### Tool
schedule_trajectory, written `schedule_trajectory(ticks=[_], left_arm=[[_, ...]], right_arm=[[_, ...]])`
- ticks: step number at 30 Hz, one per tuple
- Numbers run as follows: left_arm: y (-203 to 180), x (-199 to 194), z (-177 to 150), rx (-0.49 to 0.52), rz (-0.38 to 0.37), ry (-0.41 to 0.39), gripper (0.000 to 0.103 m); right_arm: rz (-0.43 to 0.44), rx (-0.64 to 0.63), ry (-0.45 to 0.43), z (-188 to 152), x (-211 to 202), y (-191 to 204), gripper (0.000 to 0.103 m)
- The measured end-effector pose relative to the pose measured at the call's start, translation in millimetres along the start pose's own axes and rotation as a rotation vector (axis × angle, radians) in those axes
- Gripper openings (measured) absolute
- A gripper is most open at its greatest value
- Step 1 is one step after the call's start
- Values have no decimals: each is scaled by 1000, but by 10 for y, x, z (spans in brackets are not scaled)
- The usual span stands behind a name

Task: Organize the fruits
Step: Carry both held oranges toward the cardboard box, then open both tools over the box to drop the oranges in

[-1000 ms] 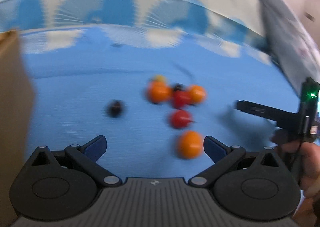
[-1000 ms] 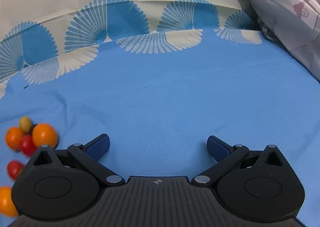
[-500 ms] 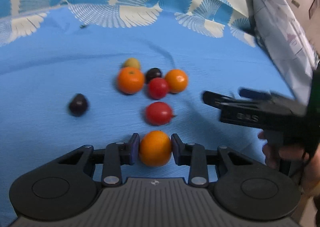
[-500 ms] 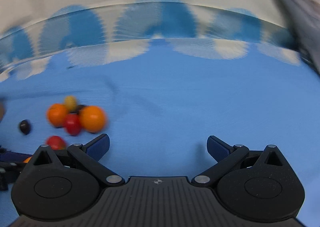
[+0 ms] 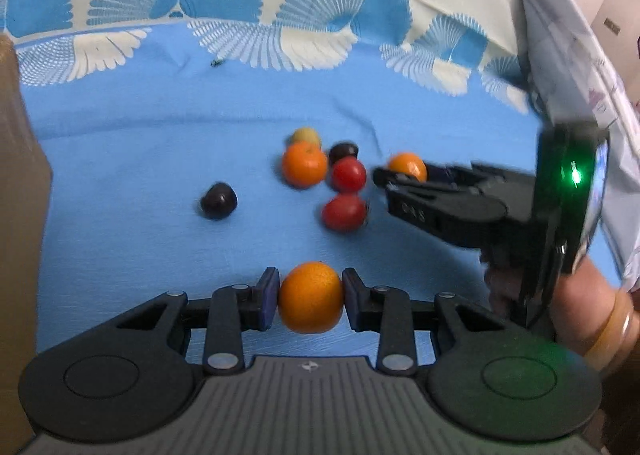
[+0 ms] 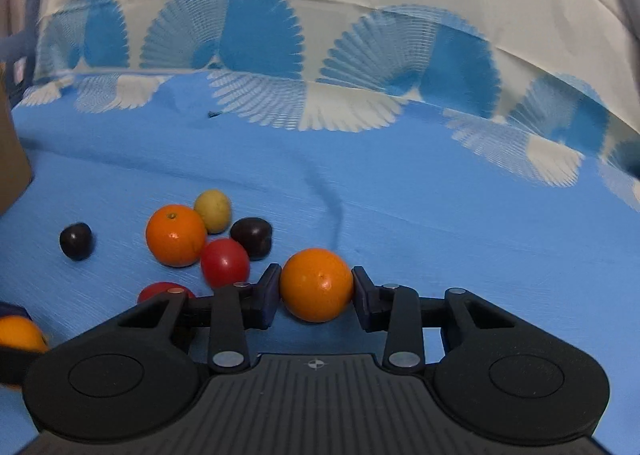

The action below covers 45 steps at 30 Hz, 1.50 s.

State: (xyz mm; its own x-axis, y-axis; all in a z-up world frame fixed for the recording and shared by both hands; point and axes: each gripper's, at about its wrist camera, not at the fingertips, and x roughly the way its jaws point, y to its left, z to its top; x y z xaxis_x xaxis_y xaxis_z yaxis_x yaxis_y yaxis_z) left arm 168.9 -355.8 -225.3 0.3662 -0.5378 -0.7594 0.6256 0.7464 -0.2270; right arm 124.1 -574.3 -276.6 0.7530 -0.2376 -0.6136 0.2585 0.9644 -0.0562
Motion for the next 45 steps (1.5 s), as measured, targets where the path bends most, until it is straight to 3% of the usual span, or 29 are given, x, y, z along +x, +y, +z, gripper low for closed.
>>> schedule_trajectory(ticks=[6,12,15,20,25,28,32,36,37,38,39,40,42,45], left_arm=[[78,-618,163,-34,-67,-73,38],[385,-1550,260,-62,-99,-166,38],[664,-2002,205,-80,-70,-185,38],[1244,-2520,-46,-86,87,-188,38],[1829,-2533,-308,-122,236,-124,38],[2054,-2382,-405,-142,289,-57,38],[2259,-2183,-414,-183,329,18,38],[2370,-2117,-343,-195,316,72,38],[2385,-2134,-312,-195,308,68,48],[2380,-2168,-277,-182,293,50,73],[2364,-2208,-240,-168,289,26,86],[2344,-2284,-213,-157,301,-12,101],[2298,-2445,-169,-141,304,-97,103],[2274,-2610,-132,-139,292,-124,103]], right_arm=[[-44,99,-102,201,-832,70,39],[66,192,-190,450,-1759,666,39],[160,197,-199,518,-2102,1123,39],[331,148,-159,563,-2308,1974,39],[449,-45,-111,562,-2245,2700,39],[465,-160,-48,548,-2124,2991,39],[484,-298,62,614,-1916,3231,39],[464,-356,137,700,-1812,3393,40],[446,-365,141,733,-1800,3423,42],[422,-370,136,779,-1811,3436,48],[402,-369,129,819,-1859,3440,67],[382,-361,115,866,-1915,3422,80],[369,-350,84,911,-2039,3372,83],[336,-326,49,870,-2287,3288,92]])
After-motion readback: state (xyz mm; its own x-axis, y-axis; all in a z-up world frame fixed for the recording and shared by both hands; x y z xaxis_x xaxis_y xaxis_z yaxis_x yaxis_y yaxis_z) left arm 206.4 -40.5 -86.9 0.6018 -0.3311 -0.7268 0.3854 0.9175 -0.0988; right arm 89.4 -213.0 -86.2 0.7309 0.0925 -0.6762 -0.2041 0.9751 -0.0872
